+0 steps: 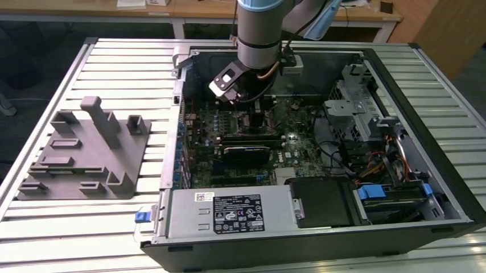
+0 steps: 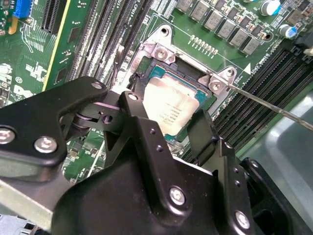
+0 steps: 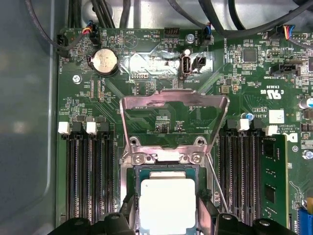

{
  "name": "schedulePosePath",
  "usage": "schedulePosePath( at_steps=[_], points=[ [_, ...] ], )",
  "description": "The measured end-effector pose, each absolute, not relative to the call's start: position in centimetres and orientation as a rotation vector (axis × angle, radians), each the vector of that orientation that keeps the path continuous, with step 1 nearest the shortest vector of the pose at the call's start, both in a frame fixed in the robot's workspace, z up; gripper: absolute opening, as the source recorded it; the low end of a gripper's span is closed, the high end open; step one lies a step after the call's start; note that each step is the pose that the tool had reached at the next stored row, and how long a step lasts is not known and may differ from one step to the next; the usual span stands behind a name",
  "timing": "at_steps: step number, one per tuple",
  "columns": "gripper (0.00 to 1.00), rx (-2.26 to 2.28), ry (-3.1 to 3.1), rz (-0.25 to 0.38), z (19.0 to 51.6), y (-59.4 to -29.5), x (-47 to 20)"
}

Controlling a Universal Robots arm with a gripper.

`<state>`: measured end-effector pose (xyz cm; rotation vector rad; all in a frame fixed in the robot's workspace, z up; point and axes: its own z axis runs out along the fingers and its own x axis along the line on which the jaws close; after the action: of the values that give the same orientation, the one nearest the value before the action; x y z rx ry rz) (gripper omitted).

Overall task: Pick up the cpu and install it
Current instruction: 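Place the cpu into insertion slot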

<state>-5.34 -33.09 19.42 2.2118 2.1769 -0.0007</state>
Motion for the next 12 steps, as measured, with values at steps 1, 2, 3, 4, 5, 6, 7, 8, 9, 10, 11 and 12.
schedulePosePath(
  at_steps=[1, 2, 3, 4, 5, 6, 7, 8, 9, 10, 11, 12],
  points=[
    [0.62, 2.212, 2.177, 0.0, 19.6, -33.1, -5.3],
    [0.62, 2.212, 2.177, 0.0, 19.8, -33.1, -5.3],
    [0.62, 2.212, 2.177, -0.001, 20.0, -33.1, -5.3],
    [0.62, 2.212, 2.177, -0.001, 20.2, -33.1, -5.3],
    [0.62, 2.212, 2.177, 0.0, 20.5, -33.1, -5.3],
    [0.62, 2.212, 2.177, -0.001, 20.7, -33.1, -5.3],
    [0.62, 2.212, 2.177, 0.0, 20.7, -33.1, -5.3],
    [0.62, 2.212, 2.177, 0.0, 20.7, -33.1, -5.3],
    [0.62, 2.212, 2.177, 0.0, 20.7, -33.1, -5.3],
    [0.62, 2.212, 2.177, 0.0, 20.7, -33.1, -5.3],
    [0.62, 2.212, 2.177, 0.0, 20.7, -33.1, -5.3],
    [0.62, 2.212, 2.177, 0.0, 20.7, -33.1, -5.3]
  ],
)
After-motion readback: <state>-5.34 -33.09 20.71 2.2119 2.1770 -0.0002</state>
